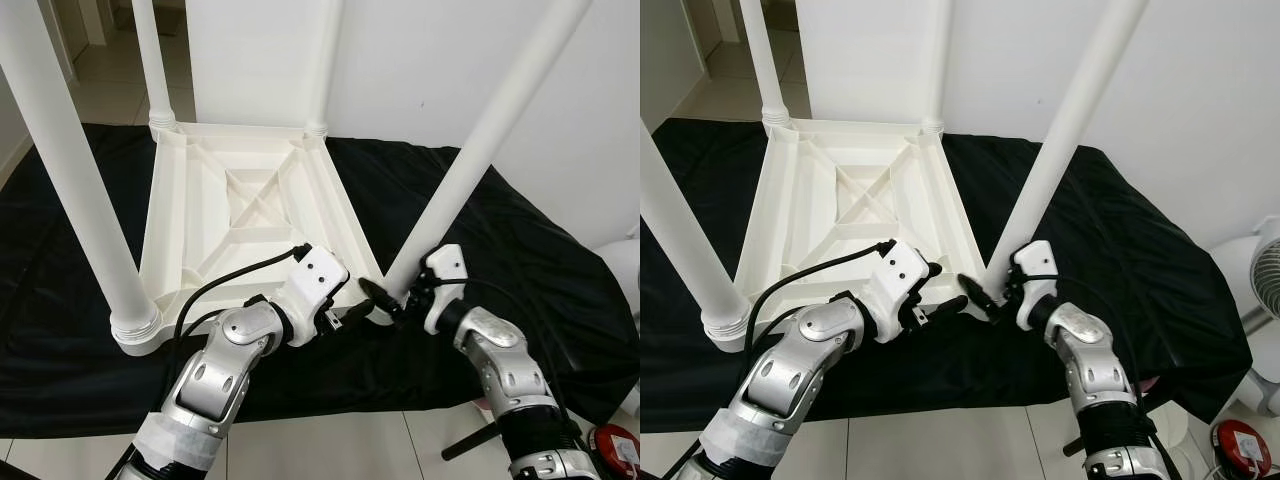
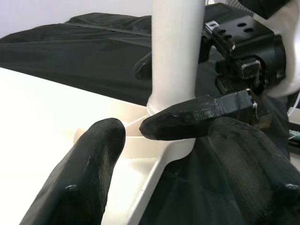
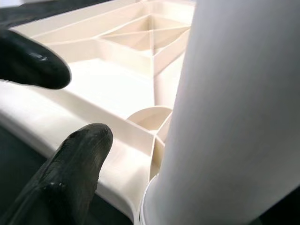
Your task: Building children table
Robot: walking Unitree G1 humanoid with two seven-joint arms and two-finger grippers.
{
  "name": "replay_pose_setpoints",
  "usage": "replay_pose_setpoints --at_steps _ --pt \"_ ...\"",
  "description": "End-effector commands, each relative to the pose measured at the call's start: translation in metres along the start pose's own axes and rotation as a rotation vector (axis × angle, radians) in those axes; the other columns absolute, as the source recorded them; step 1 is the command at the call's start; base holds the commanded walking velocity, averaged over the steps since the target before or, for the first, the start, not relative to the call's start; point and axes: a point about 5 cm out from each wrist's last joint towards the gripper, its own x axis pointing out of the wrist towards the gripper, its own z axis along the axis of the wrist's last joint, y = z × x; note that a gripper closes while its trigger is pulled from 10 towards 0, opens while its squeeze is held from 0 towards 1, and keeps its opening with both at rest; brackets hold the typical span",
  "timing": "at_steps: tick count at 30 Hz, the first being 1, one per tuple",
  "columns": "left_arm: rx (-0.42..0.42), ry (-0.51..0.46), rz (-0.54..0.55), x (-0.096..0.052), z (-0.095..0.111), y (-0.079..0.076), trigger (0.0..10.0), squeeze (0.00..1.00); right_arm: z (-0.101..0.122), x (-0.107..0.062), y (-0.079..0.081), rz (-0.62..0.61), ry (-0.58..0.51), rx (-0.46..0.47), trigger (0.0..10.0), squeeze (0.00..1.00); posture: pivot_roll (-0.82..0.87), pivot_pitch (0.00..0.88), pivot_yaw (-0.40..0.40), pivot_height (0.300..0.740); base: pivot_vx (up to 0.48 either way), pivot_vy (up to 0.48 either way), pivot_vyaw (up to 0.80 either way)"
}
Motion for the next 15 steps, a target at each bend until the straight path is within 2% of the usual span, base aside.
replay_pose_setpoints --at_steps 1,4,5,6,7,15 --pt "0.01 0.0 0.027 0.002 0.003 0.0 10.0 0.0 -0.006 0.001 0.002 0.068 0.031 0.001 10.0 0.0 0.01 0.0 -0.105 0.74 0.0 0.0 0.0" --pt "0.009 0.001 0.028 0.001 0.003 0.0 10.0 0.0 -0.008 0.004 -0.001 0.091 0.054 -0.025 9.5 0.0 0.01 0.0 -0.106 0.74 0.0 0.0 0.0" --pt "0.009 0.002 0.029 0.001 0.002 0.0 10.0 0.0 -0.009 0.006 -0.003 0.094 0.062 -0.023 2.2 0.0 0.02 0.0 -0.107 0.74 0.0 0.0 0.0" --pt "0.009 0.002 0.029 0.001 0.002 0.0 10.0 0.0 -0.009 0.006 -0.003 0.094 0.062 -0.023 2.2 0.0 0.02 0.0 -0.107 0.74 0.0 0.0 0.0" --pt "0.009 0.003 0.031 0.001 0.002 0.0 10.0 0.0 -0.011 0.006 -0.005 0.096 0.07 -0.026 0.0 0.0 0.02 0.0 -0.107 0.74 0.0 0.0 0.0" --pt "0.007 0.002 0.035 0.0 0.002 0.0 10.0 0.0 -0.019 0.003 -0.008 0.118 0.101 0.004 0.0 0.0 0.02 0.0 -0.11 0.74 0.0 0.0 0.0"
